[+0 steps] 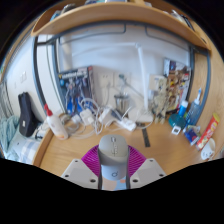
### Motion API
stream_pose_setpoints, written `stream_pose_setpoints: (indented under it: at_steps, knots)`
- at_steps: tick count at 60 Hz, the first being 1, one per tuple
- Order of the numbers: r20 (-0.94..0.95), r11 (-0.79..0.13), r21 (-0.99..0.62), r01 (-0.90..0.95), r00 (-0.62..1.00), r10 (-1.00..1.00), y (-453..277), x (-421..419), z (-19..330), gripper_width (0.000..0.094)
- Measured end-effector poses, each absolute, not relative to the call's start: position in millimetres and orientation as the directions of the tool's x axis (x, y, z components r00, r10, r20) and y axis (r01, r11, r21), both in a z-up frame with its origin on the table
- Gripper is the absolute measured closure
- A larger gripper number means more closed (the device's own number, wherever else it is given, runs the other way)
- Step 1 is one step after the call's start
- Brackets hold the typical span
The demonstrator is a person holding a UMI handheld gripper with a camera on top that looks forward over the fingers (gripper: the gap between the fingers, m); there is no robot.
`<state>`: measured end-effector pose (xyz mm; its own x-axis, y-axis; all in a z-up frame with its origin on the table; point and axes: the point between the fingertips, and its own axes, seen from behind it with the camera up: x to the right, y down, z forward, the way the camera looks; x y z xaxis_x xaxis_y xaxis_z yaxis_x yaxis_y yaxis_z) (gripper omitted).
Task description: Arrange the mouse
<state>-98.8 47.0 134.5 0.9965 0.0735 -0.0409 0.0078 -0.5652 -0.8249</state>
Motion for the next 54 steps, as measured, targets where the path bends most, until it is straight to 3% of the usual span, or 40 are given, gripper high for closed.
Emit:
stream_pose_setpoints:
  at_steps: [11, 22, 28, 29, 40, 43, 46, 54]
  knots:
    - [-0.021, -0.705, -0.707, 0.052, 0.995, 0.094, 16, -130, 31, 0.0623]
    - [0.004, -0.766, -0.641, 0.051, 0.998, 0.063, -20, -128, -12, 0.0621]
    - [0.029, -0.757, -0.65, 0.067, 0.998, 0.064, -25, -125, -14, 0.0618]
    - [0.03, -0.758, -0.648, 0.068, 0.998, 0.063, -26, -124, -14, 0.0569]
    - [-0.033, -0.798, -0.602, 0.002, 0.999, 0.027, -30, -128, -19, 0.0434]
    - [-0.036, -0.802, -0.597, 0.002, 0.999, 0.03, -31, -128, -16, 0.0254]
    - [-0.015, -0.801, -0.599, 0.006, 1.0, 0.019, -33, -122, -3, 0.0089]
    - [-0.008, -0.759, -0.651, 0.012, 1.0, 0.023, -33, -125, 57, 0.008]
